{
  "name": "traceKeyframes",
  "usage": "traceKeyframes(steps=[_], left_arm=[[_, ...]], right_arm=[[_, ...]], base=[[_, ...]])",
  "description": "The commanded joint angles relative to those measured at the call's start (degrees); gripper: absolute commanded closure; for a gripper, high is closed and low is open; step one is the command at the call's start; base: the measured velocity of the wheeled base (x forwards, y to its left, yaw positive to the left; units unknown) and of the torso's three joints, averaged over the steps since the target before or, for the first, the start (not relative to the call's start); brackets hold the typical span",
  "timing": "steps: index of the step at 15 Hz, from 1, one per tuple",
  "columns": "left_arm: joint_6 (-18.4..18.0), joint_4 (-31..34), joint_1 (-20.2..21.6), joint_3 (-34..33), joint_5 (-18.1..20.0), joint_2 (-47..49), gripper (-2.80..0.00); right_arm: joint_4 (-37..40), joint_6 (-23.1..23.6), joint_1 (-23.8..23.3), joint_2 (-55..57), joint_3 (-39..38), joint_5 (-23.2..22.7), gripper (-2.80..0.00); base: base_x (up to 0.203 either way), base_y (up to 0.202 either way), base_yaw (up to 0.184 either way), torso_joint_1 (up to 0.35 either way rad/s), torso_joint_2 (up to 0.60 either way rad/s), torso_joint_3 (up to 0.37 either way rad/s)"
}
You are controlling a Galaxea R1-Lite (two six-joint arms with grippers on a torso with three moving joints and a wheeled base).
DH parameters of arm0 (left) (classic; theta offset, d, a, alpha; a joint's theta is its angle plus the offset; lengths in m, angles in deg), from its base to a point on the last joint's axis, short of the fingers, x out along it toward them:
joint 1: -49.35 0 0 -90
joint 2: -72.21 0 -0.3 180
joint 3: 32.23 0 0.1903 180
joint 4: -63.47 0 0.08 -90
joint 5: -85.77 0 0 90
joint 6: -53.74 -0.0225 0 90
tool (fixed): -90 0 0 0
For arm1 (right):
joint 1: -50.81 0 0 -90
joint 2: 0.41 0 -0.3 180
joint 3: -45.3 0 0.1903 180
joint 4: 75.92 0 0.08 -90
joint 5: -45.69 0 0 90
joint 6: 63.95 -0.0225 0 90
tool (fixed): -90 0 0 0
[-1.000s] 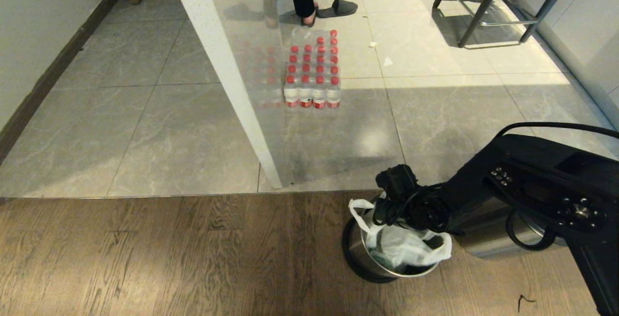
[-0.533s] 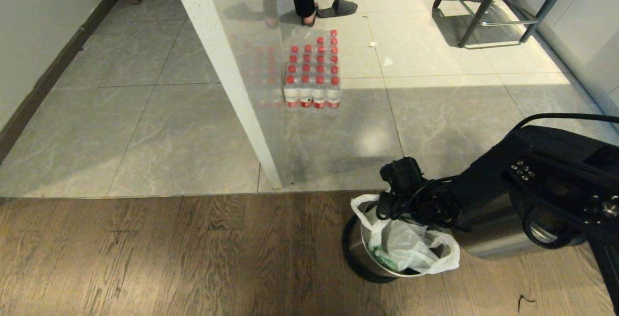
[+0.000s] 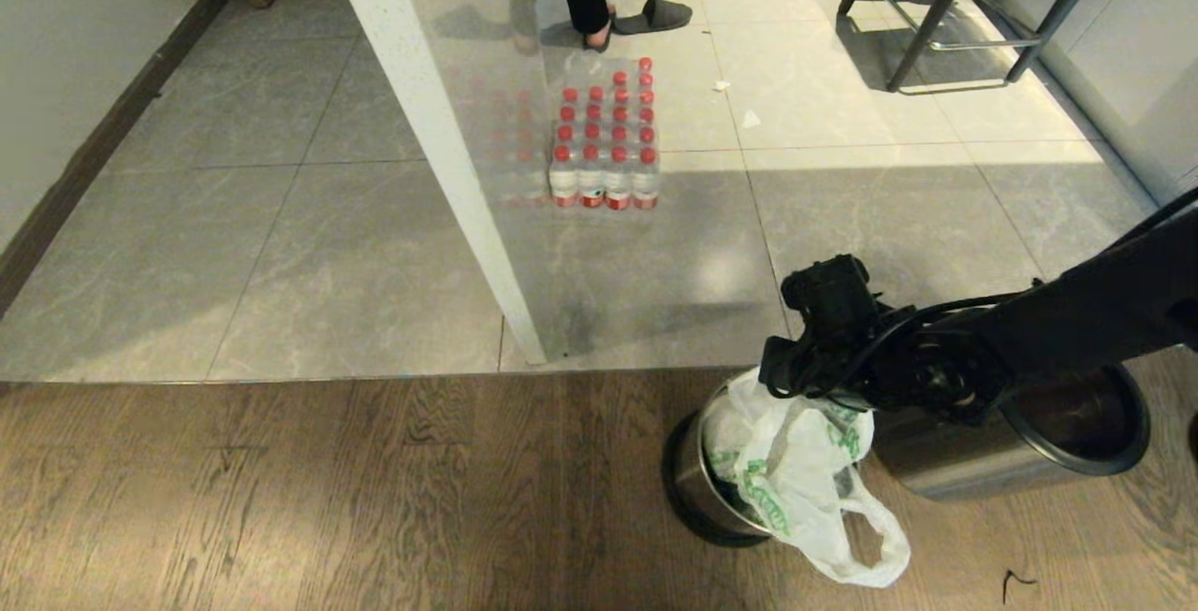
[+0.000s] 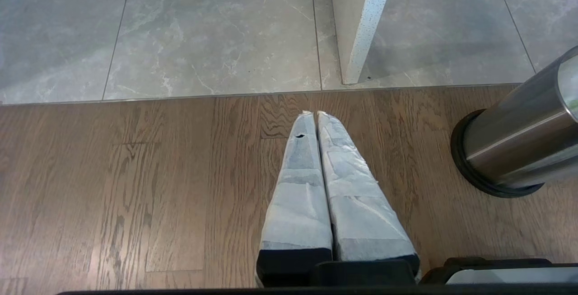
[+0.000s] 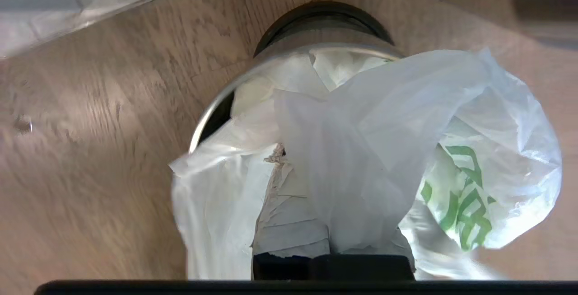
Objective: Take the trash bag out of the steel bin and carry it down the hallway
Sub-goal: Pick up the trash bag
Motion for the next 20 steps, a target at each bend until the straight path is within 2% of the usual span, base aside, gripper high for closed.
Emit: traceKeyframes(steps=[1, 3, 6, 7, 10, 15, 20], left_arm=[[0.0, 0.0, 0.0, 0.0, 0.0, 0.0, 0.00], [0.0, 0.0, 0.0, 0.0, 0.0, 0.0, 0.00], [0.0, 0.0, 0.0, 0.0, 0.0, 0.0, 0.00], [0.0, 0.0, 0.0, 0.0, 0.0, 0.0, 0.00], [0.0, 0.0, 0.0, 0.0, 0.0, 0.0, 0.00], [0.0, 0.0, 0.0, 0.0, 0.0, 0.0, 0.00], [-0.1, 0.0, 0.0, 0.0, 0.0, 0.0, 0.00]], right_arm=[[2.8, 0.6, 0.6, -5.9, -0.1, 0.3, 0.00], [7.5, 1.4, 1.3, -8.2, -0.2, 0.4, 0.00], [9.4, 1.9, 1.8, -9.2, -1.6, 0.4, 0.00], [9.7, 3.5, 2.1, -9.1, -3.3, 0.5, 0.00], [9.5, 5.7, 3.0, -5.1, -7.5, 1.1, 0.00], [8.5, 5.9, 3.8, 1.6, -7.3, 1.4, 0.00], [7.5, 5.6, 3.8, 2.2, -6.1, 1.4, 0.00]], base=[[0.000, 0.000, 0.000, 0.000, 0.00, 0.000], [0.000, 0.000, 0.000, 0.000, 0.00, 0.000], [0.000, 0.000, 0.000, 0.000, 0.00, 0.000], [0.000, 0.000, 0.000, 0.000, 0.00, 0.000], [0.000, 0.000, 0.000, 0.000, 0.00, 0.000], [0.000, 0.000, 0.000, 0.000, 0.00, 0.000], [0.000, 0.000, 0.000, 0.000, 0.00, 0.000]])
